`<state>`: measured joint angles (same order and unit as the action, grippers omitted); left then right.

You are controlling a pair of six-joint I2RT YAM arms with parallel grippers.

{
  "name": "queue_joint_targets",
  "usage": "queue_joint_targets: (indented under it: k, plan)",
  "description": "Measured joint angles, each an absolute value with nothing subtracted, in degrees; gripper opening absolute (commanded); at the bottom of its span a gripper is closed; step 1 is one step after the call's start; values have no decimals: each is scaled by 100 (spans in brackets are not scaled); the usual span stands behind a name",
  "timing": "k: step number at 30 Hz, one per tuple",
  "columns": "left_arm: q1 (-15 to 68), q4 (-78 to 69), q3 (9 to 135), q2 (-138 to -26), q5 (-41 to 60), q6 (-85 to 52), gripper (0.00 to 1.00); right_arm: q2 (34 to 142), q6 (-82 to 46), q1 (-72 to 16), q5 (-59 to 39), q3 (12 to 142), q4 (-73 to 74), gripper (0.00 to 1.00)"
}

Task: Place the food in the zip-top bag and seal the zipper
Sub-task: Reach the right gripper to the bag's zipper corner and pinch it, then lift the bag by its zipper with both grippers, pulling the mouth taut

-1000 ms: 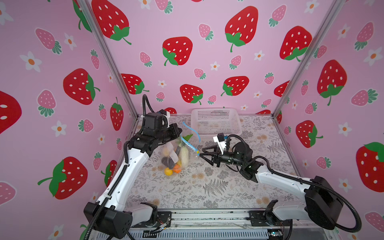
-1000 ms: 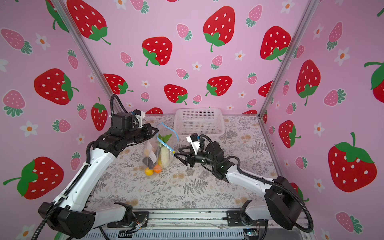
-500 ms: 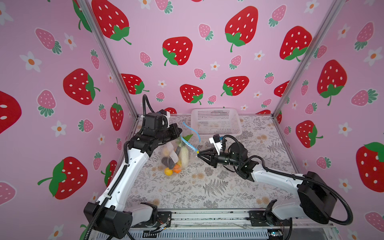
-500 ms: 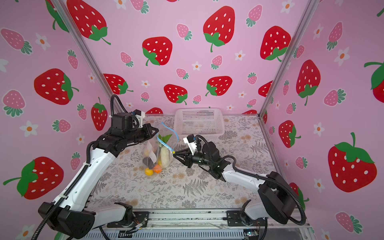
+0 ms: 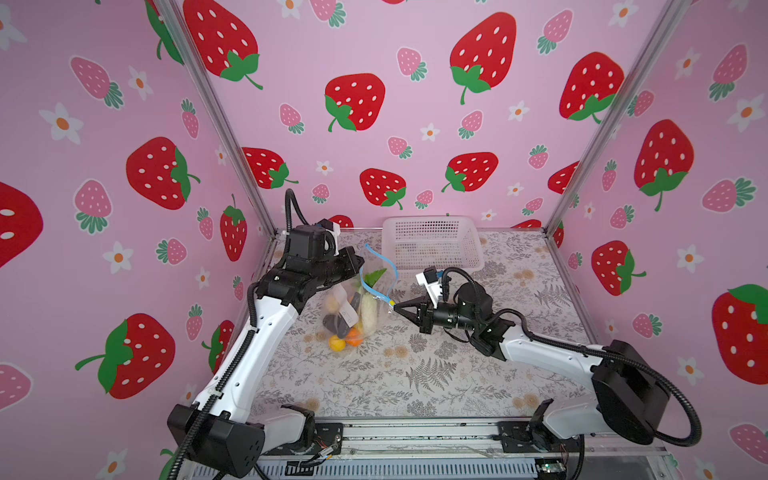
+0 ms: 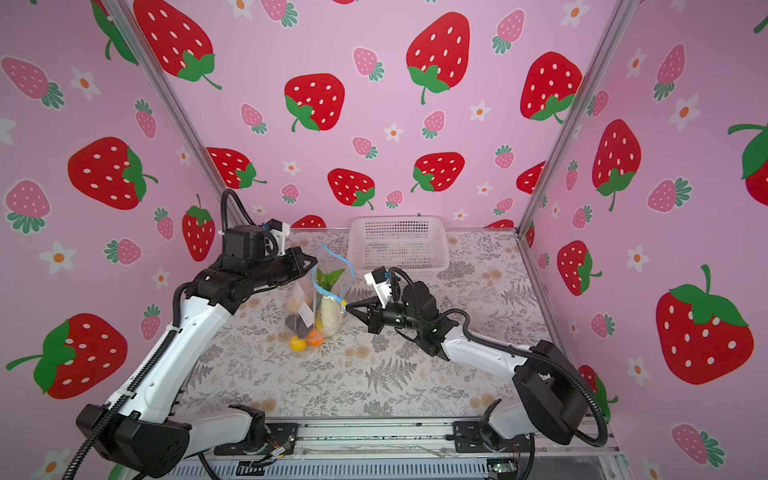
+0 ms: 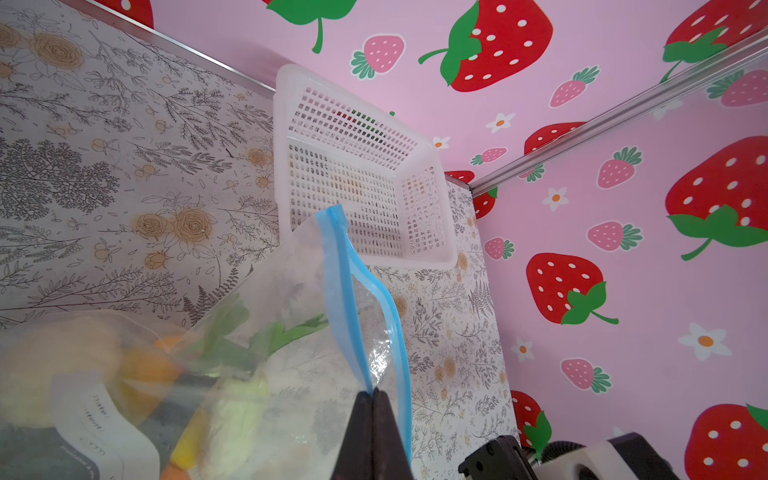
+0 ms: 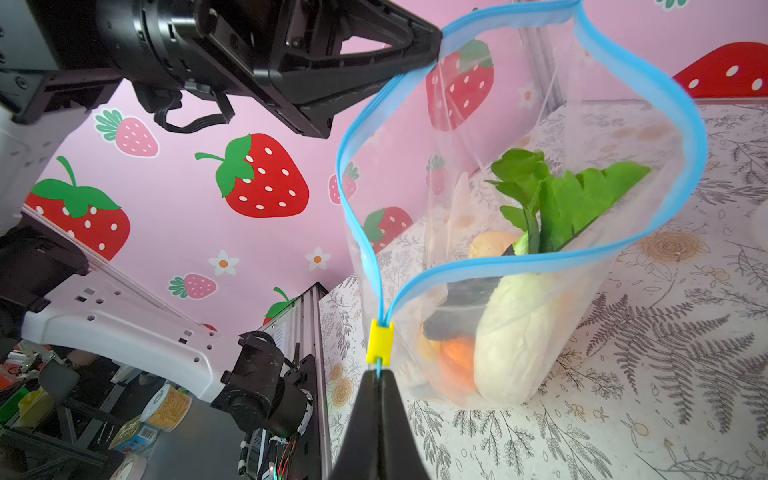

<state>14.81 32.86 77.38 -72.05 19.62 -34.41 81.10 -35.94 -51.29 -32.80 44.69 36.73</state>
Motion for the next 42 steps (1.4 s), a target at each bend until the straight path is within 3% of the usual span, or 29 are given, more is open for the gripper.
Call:
queue_joint_targets:
  k: [15, 26, 28, 34, 37, 42]
  plan:
    - [1481, 3463, 7765, -6882, 1747, -3439, 0, 7964, -2283, -4888, -2921, 5830, 2193, 0]
    - [1529, 3555, 7714, -6558, 1691, -3555, 0, 8344, -775, -4418, -3579, 7376, 720, 0]
    - [1533, 3559, 7634, -6528, 1699, -3555, 17, 8403, -410, -4344, -3791, 7498, 445, 0]
    - [1540, 3638, 7588, -6595, 1925, -3382, 48, 8628, 578, -4062, -4418, 7743, -346, 0]
    - [1540, 3721, 7627, -6641, 2027, -3188, 54, 8860, 1037, -3892, -4683, 8068, -838, 0]
    - [1538, 3723, 7822, -6748, 2322, -2858, 55, 9251, 1883, -3688, -5006, 8788, -1804, 0]
